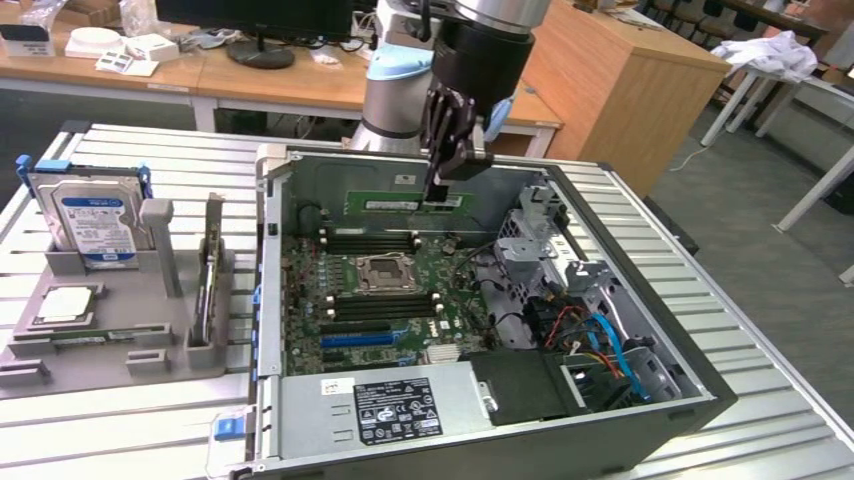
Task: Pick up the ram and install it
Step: 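Pick up the ram and move it above insertion slot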
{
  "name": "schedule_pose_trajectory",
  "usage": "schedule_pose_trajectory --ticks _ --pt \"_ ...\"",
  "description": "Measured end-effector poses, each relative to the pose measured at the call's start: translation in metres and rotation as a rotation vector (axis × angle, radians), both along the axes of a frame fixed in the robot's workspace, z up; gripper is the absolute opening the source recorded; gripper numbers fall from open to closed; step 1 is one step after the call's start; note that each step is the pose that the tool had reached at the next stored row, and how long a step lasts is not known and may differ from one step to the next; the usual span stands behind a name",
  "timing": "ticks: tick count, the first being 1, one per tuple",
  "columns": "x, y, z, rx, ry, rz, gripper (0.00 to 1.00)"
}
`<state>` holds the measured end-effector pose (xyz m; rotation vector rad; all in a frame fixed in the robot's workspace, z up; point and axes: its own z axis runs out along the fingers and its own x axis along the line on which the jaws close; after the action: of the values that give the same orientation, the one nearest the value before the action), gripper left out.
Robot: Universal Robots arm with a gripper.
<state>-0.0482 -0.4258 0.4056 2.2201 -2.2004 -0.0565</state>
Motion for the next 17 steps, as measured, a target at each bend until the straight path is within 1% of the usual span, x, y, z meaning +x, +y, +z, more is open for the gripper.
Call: schedule_pose_trajectory --ticks 17 --pt "0.0 0.0215 -0.0015 0.0 0.0 0.0 0.12"
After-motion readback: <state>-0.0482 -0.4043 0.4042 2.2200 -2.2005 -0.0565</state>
